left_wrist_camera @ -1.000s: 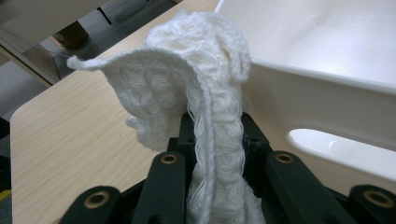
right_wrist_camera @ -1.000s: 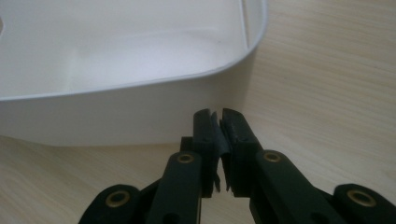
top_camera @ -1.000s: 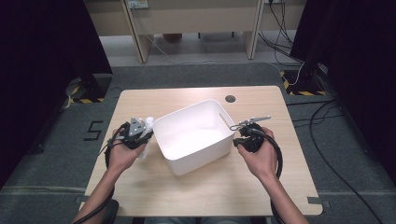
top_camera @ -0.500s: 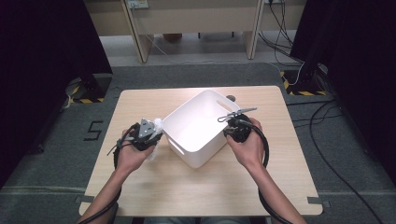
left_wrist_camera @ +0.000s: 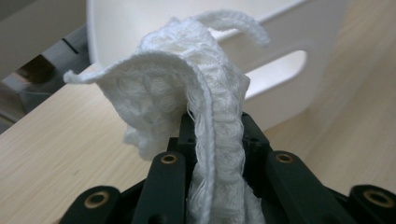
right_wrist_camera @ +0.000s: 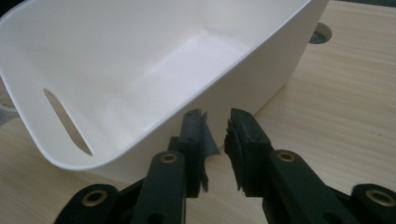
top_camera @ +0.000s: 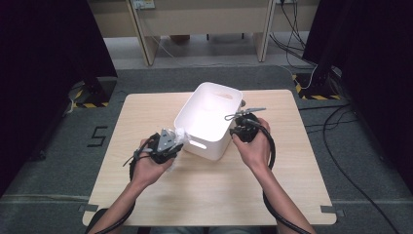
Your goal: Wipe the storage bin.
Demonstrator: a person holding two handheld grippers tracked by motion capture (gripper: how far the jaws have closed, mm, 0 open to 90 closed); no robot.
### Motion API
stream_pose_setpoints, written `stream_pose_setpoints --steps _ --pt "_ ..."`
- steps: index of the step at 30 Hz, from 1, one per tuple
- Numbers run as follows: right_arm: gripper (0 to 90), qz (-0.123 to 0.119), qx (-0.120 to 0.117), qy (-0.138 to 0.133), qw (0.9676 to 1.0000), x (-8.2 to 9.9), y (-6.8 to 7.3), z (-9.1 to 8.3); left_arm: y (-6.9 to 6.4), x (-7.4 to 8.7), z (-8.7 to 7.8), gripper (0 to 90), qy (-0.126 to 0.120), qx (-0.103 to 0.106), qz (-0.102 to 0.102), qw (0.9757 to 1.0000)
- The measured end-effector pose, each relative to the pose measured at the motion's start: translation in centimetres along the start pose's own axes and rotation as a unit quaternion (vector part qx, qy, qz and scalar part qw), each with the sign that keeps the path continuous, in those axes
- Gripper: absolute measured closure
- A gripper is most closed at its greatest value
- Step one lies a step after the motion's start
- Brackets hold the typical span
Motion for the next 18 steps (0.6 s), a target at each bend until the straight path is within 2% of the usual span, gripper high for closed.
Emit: stream_pose_setpoints --steps 3,4,6,12,16,18 --pt "68.0 0.023 -0.004 -0.021 0.9995 -0.7 -0.2 -0.5 1.3 0.3 -0.2 75.3 0.003 -0.017 -0.019 0.9997" --pt "66.5 0.022 -0.002 -0.024 0.9995 -0.9 -0.2 -0.5 1.6 0.5 -0.2 75.3 0.004 -0.021 -0.019 0.9996" --pt "64.8 0.031 -0.009 -0.031 0.9990 -1.2 0.0 -0.5 1.7 0.7 -0.2 75.2 0.004 -0.021 -0.025 0.9995" --pt "59.5 0.041 -0.014 -0.031 0.9986 -1.5 0.8 0.5 0.9 0.7 -0.4 75.2 0.001 -0.014 -0.014 0.9998" --pt "59.4 0.033 -0.005 -0.007 0.9994 -1.3 1.1 1.2 0.3 1.0 -0.1 75.1 0.005 -0.006 -0.011 0.9999" --pt "59.2 0.036 -0.009 -0.002 0.9993 -1.2 1.2 1.5 0.0 1.2 -0.2 75.1 0.006 -0.005 -0.009 0.9999"
Point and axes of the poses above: each handheld gripper's, and its own axes: z roughly forward along the jaws, x roughly out of its underside, y roughly to its left, the point moved 3 cm from there along z, roughly forward along the jaws, and after that the axes turned 9 degrees about -x, right-handed, at the moved point
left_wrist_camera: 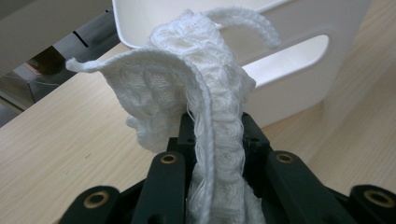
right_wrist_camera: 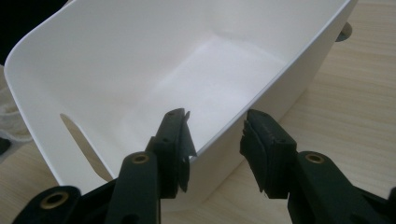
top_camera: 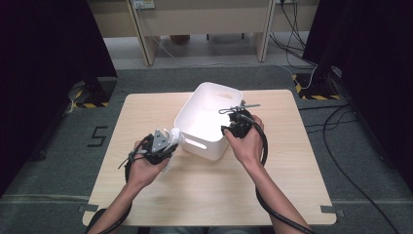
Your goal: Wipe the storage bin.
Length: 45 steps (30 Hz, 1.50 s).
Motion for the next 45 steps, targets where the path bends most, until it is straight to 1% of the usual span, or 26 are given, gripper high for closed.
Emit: stream_pose_setpoints --steps 3,6,8,10,13,14,16,17,18,20,21,24,26,27,29,33,35,38,42,45 --pt "59.5 -0.008 0.006 0.004 0.9999 -0.1 0.2 0.1 -0.4 0.1 -0.1 75.1 -0.001 0.004 0.001 1.0000" --pt "60.6 -0.012 0.006 0.011 0.9998 -0.2 0.2 0.1 -1.0 0.3 -0.3 75.1 -0.002 0.011 0.001 0.9999" --pt "63.6 -0.017 0.011 0.014 0.9997 -0.3 0.1 0.0 -1.2 0.4 -0.5 75.1 -0.003 0.014 0.000 0.9999" --pt "66.6 -0.017 0.008 0.017 0.9997 -0.3 -0.1 0.0 -1.6 0.5 -0.7 75.0 -0.004 0.016 0.002 0.9999" --pt "70.7 -0.032 0.016 0.019 0.9992 -0.4 -0.3 0.0 -2.2 0.6 -1.2 75.0 -0.006 0.024 0.005 0.9997" --pt "71.5 -0.033 0.016 0.021 0.9991 -0.4 -0.3 0.0 -2.4 0.7 -1.4 74.9 -0.007 0.026 0.008 0.9996" --pt "72.0 -0.039 0.018 0.019 0.9989 -0.5 -0.4 0.1 -2.8 0.7 -1.6 74.9 -0.010 0.029 0.008 0.9995" --pt "71.6 -0.042 0.018 0.020 0.9987 -0.5 -0.4 0.1 -2.8 0.7 -1.8 74.9 -0.011 0.028 0.012 0.9995" --pt "70.6 -0.043 0.020 0.020 0.9987 -0.4 -0.4 0.0 -2.8 0.8 -1.8 74.9 -0.014 0.025 0.008 0.9995" --pt "68.0 -0.045 0.022 0.010 0.9987 -0.3 -0.2 -0.2 -2.8 0.8 -1.8 75.0 -0.017 0.023 0.001 0.9996" --pt "67.4 -0.041 0.020 0.007 0.9990 -0.3 -0.1 -0.3 -2.8 0.8 -1.8 75.0 -0.019 0.020 0.000 0.9996" --pt "67.7 -0.047 0.022 0.008 0.9986 0.0 0.1 -0.4 -3.0 0.8 -1.6 75.0 -0.022 0.020 0.001 0.9995" --pt "69.8 -0.047 0.022 0.014 0.9986 0.2 0.0 -0.2 -3.1 0.6 -1.6 75.0 -0.026 0.020 -0.001 0.9995" --pt "69.1 -0.042 0.018 0.017 0.9988 0.4 0.0 -0.1 -3.1 0.6 -1.5 75.0 -0.030 0.018 -0.005 0.9994" --pt "69.4 -0.040 0.016 0.011 0.9990 0.5 0.0 -0.1 -3.1 0.5 -1.3 75.1 -0.030 0.019 -0.008 0.9993" --pt "70.1 -0.050 0.020 0.006 0.9985 0.6 0.1 0.0 -3.0 0.6 -0.9 75.1 -0.028 0.022 -0.006 0.9993" --pt "70.1 -0.061 0.024 0.009 0.9978 0.6 0.2 0.0 -3.0 0.6 -0.9 75.1 -0.029 0.021 -0.007 0.9993" --pt "70.2 -0.069 0.025 0.010 0.9972 0.6 0.3 0.0 -3.1 0.6 -0.8 75.2 -0.031 0.023 -0.007 0.9992" --pt "70.2 -0.072 0.024 0.006 0.9971 0.7 0.3 -0.1 -3.1 0.7 -0.7 75.3 -0.032 0.023 -0.012 0.9992" --pt "70.3 -0.076 0.025 0.005 0.9968 0.7 0.3 0.0 -3.1 0.7 -0.6 75.4 -0.032 0.024 -0.011 0.9991"
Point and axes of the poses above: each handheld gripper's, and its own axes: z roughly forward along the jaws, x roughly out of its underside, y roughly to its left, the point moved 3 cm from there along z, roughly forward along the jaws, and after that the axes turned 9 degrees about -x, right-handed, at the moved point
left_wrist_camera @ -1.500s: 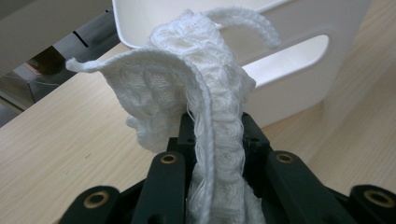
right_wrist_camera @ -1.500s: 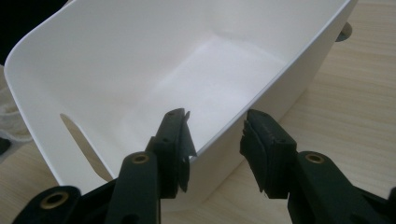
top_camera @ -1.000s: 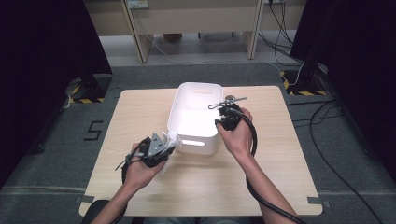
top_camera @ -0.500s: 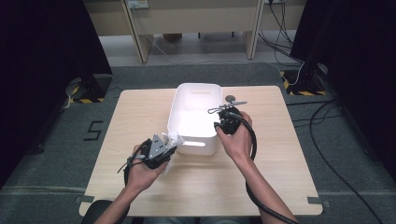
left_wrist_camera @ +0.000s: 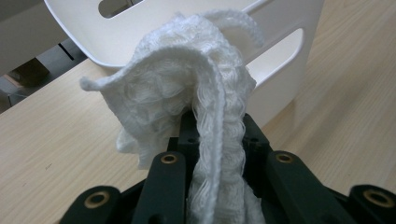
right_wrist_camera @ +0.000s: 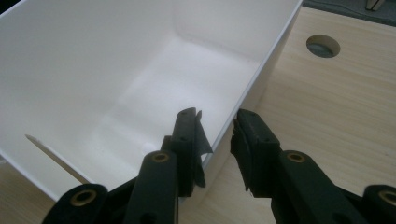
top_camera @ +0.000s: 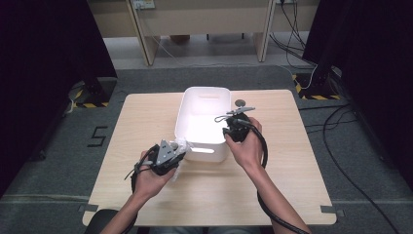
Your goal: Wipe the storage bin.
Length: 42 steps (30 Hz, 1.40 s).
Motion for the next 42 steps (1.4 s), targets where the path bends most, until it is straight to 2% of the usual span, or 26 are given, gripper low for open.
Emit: stream_pose_setpoints --steps 21,25,28,29,30,31,42 --pt "70.1 -0.005 -0.004 -0.003 1.0000 0.1 -0.1 0.0 -0.2 0.6 0.8 75.6 0.005 -0.002 0.005 1.0000" --pt "70.1 -0.006 -0.003 -0.003 1.0000 0.1 0.0 0.0 -0.3 1.0 1.1 75.6 0.010 -0.002 0.005 0.9999" --pt "70.0 -0.004 -0.004 -0.003 1.0000 0.1 0.0 0.0 -0.4 1.6 1.5 75.5 0.023 0.000 0.009 0.9997" --pt "70.0 -0.005 -0.005 -0.004 1.0000 0.1 -0.1 0.0 -0.4 1.7 1.7 75.6 0.020 -0.001 0.013 0.9997" --pt "70.0 -0.004 -0.005 -0.004 1.0000 0.1 -0.1 0.0 -0.5 1.9 1.7 75.6 0.026 0.001 0.007 0.9996" --pt "70.0 -0.004 -0.005 -0.005 1.0000 0.1 -0.1 0.0 -0.4 1.9 1.8 75.6 0.023 -0.002 0.013 0.9997" --pt "69.9 -0.002 -0.005 -0.005 1.0000 0.1 0.0 0.0 -0.5 2.4 2.4 75.6 0.033 0.000 0.017 0.9993"
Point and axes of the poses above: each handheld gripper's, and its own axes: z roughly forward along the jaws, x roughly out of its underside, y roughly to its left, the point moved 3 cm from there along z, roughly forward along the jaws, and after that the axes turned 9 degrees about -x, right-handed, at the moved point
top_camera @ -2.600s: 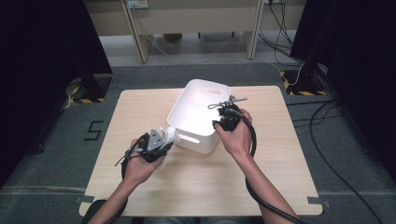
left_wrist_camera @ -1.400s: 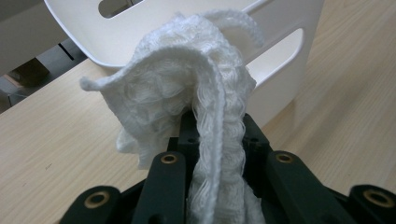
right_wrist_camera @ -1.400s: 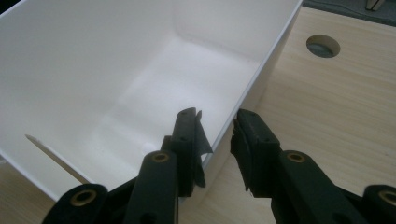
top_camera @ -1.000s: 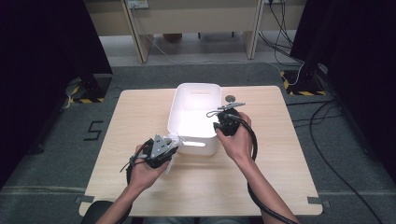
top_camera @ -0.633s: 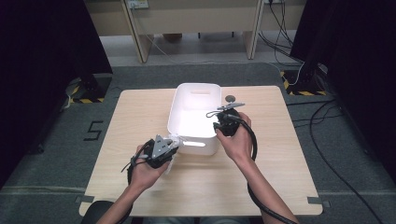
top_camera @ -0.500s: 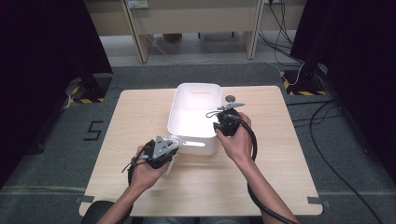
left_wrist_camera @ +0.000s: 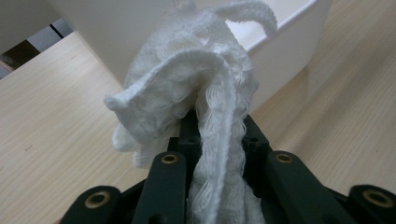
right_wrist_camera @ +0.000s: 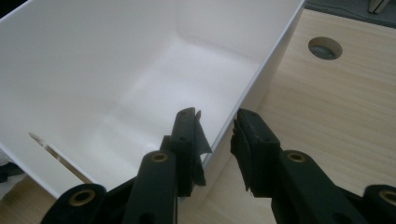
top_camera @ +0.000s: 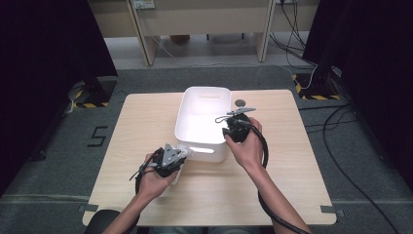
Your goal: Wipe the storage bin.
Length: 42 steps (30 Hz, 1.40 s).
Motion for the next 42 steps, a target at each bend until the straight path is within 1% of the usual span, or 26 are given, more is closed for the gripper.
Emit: stream_pose_setpoints --steps 1,3,5,10,14,15,20,22,29,30,31,33,34,36,39,42 --pt "69.9 -0.001 0.000 0.000 1.0000 0.0 0.0 0.0 -0.1 0.1 0.1 75.6 0.000 0.000 -0.002 1.0000" --pt "69.8 0.000 0.000 0.000 1.0000 0.0 0.0 0.0 0.0 0.2 0.3 75.6 0.006 0.000 0.005 1.0000" --pt "69.8 0.000 -0.001 0.000 1.0000 0.0 0.0 0.0 -0.2 0.4 0.5 75.6 0.015 0.004 -0.003 0.9999" --pt "69.7 -0.001 -0.001 0.000 1.0000 0.0 0.0 0.0 -0.3 0.9 1.1 75.6 0.028 0.008 0.002 0.9996" --pt "69.6 -0.001 0.000 0.000 1.0000 0.0 0.0 0.0 -0.5 1.3 1.5 75.6 0.035 0.011 -0.002 0.9993" --pt "69.5 -0.001 -0.001 0.000 1.0000 0.0 0.0 0.0 -0.5 1.4 1.6 75.6 0.039 0.012 0.001 0.9992" --pt "69.5 0.000 -0.001 0.000 1.0000 0.0 0.0 0.0 -0.7 1.6 2.0 75.6 0.044 0.016 -0.001 0.9989" --pt "69.4 -0.001 0.000 0.000 1.0000 0.0 0.0 0.0 -0.7 1.7 2.0 75.6 0.048 0.016 0.003 0.9987" --pt "69.3 0.000 0.000 0.001 1.0000 0.0 0.1 0.0 -1.0 1.5 2.1 75.6 0.046 0.017 0.001 0.9988" --pt "69.2 0.000 0.000 0.001 1.0000 0.0 0.0 0.0 -1.1 1.5 2.1 75.6 0.048 0.019 0.006 0.9986" --pt "69.2 0.000 0.000 0.001 1.0000 0.0 0.0 0.0 -1.3 1.4 2.2 75.6 0.044 0.020 0.002 0.9988" --pt "69.2 -0.001 0.000 0.001 1.0000 0.0 0.0 0.0 -1.5 1.2 2.2 75.7 0.046 0.023 0.008 0.9986" --pt "69.2 -0.002 0.000 0.001 1.0000 0.0 0.0 0.0 -1.7 1.2 2.3 75.7 0.043 0.024 0.005 0.9988" --pt "69.1 0.000 0.000 0.000 1.0000 0.0 0.0 0.0 -1.8 1.1 2.3 75.7 0.043 0.025 0.009 0.9987" --pt "69.1 0.000 -0.001 0.000 1.0000 0.0 0.0 0.0 -1.8 1.0 2.3 75.7 0.041 0.026 0.006 0.9988" --pt "69.0 -0.001 -0.001 0.000 1.0000 0.0 0.0 0.0 -1.7 0.8 1.9 75.7 0.032 0.027 -0.001 0.9991"
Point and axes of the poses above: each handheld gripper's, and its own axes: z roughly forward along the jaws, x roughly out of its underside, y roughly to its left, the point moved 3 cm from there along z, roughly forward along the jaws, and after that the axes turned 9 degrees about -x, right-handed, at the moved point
